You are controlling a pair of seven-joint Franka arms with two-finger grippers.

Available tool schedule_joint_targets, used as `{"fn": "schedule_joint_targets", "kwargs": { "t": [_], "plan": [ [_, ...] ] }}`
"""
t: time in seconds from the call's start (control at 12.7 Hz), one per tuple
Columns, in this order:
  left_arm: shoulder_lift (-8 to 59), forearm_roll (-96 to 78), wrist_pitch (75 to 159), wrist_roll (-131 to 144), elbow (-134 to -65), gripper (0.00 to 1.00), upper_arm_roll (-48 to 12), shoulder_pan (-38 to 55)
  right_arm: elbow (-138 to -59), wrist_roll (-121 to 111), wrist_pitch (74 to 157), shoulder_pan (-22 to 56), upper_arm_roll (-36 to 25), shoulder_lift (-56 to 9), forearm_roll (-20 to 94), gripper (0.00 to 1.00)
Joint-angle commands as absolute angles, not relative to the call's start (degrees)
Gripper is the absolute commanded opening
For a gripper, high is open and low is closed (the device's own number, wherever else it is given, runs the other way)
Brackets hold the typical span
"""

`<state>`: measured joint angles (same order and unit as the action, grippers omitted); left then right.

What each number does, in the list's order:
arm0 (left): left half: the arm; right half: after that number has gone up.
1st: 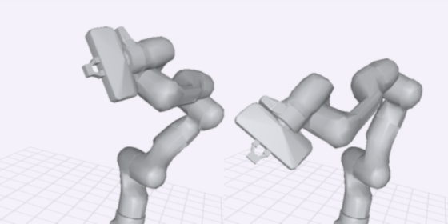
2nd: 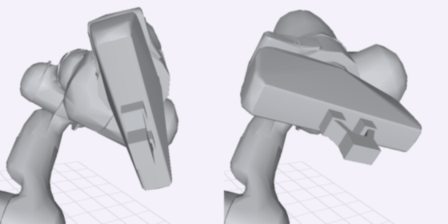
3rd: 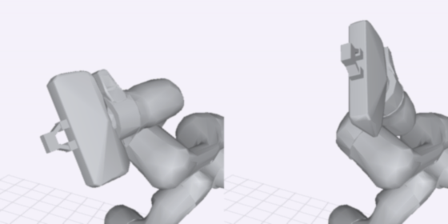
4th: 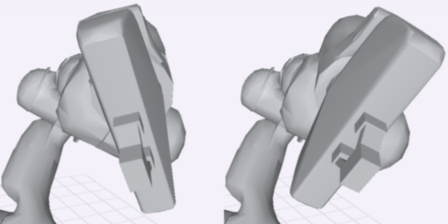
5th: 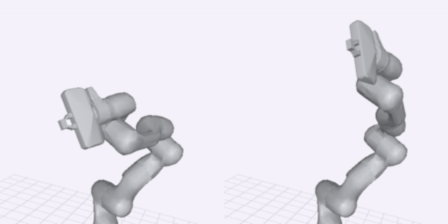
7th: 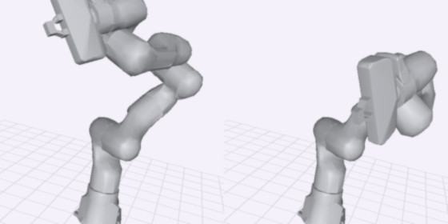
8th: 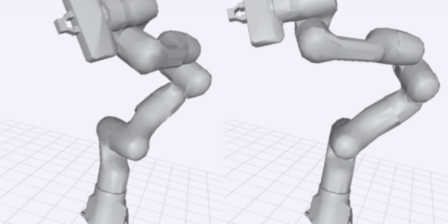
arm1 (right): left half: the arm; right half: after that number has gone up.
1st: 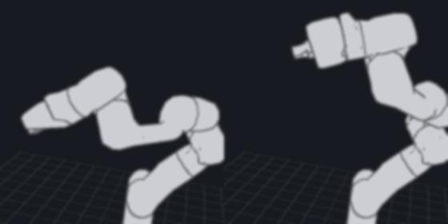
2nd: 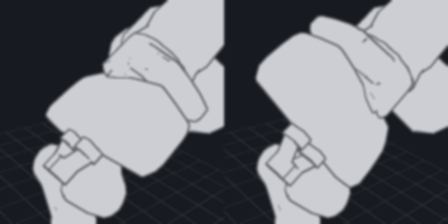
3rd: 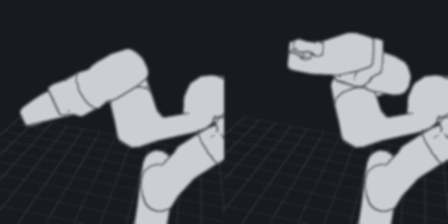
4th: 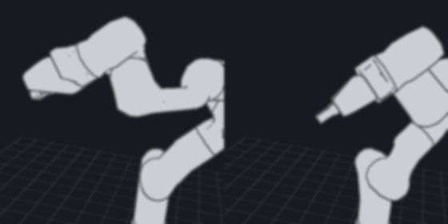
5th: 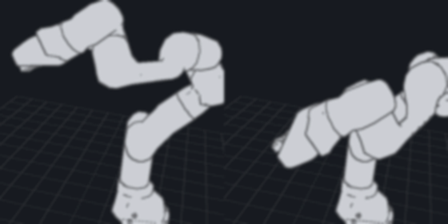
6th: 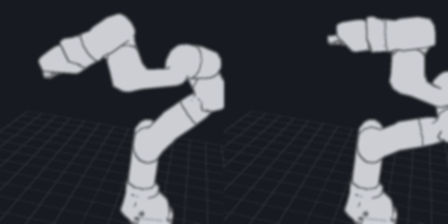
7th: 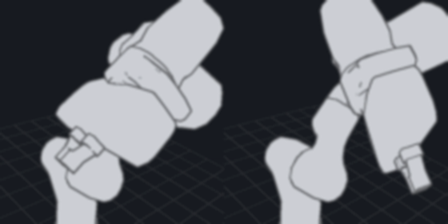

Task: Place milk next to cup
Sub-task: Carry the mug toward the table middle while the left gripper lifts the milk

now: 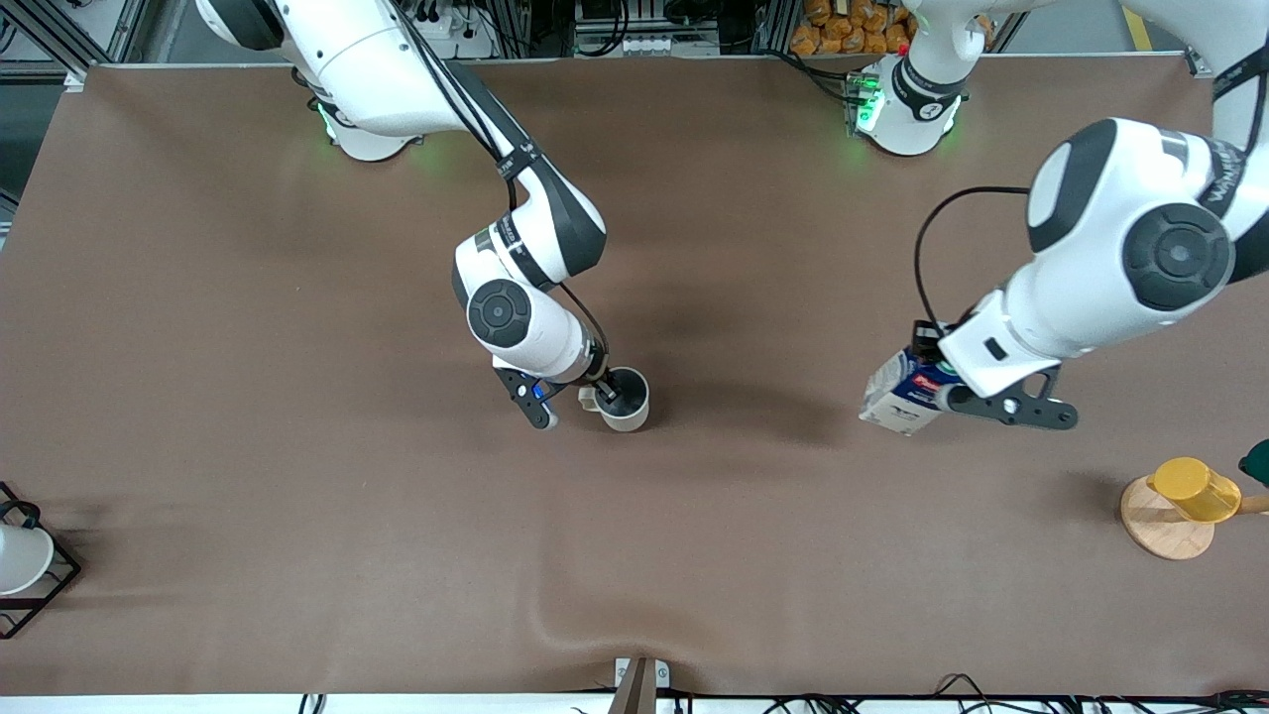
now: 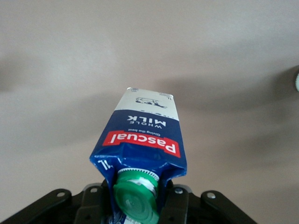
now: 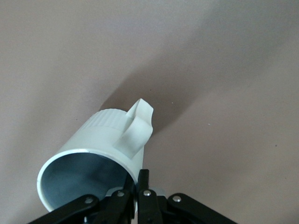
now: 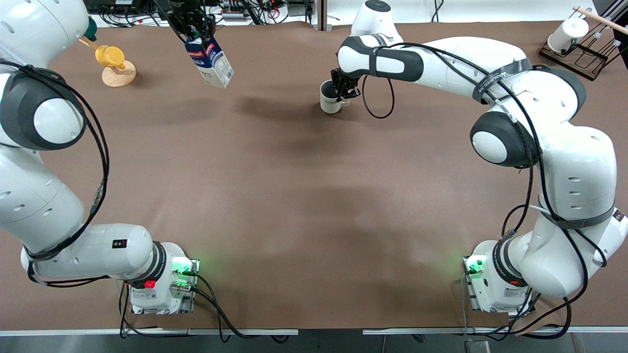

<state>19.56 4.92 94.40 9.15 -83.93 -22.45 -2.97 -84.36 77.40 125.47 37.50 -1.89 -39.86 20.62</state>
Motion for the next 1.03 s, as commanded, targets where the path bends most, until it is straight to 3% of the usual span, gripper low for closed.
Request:
{"fn": "schedule_joint_targets", "kwargs": {
  "t": [0.0, 0.08, 0.16, 0.24, 0.47, 0.71, 0.95],
  "plan": [
    [19.07, 4.66, 92.73, 13.26, -84.11, 0.38, -23.99, -1.68, -82.27, 78.49, 125.59, 38.5, -2.64, -41.48, 21.88, 0.0],
    [19.16, 4.66, 92.72, 14.66, -84.2, 0.38, -23.99, -0.36, -82.27, 78.57, 125.68, 38.41, -2.64, -41.48, 21.88, 0.01],
    [19.25, 4.66, 92.72, 16.68, -84.46, 0.39, -23.99, 1.21, -82.27, 78.57, 125.68, 38.41, -2.64, -41.48, 21.88, 0.72],
    [19.51, 4.66, 92.72, 18.0, -84.64, 0.4, -23.99, 2.8, -82.27, 78.49, 125.6, 38.41, -2.64, -41.4, 21.71, 1.0],
    [21.44, 4.4, 92.55, 22.83, -85.16, 0.4, -24.17, 7.81, -80.87, 78.05, 123.76, 37.45, -2.81, -40.0, 21.53, 1.0],
    [21.8, -0.6, 91.93, 29.15, -85.08, 0.4, -24.43, 11.67, -72.89, 76.82, 108.77, 33.07, -2.99, -39.9, 21.53, 1.0],
    [23.81, -0.79, 92.28, 38.3, -84.55, 0.4, -24.52, 15.55, -71.72, 64.12, 98.12, 27.26, -3.07, -35.97, 21.19, 1.0]
  ]
}}
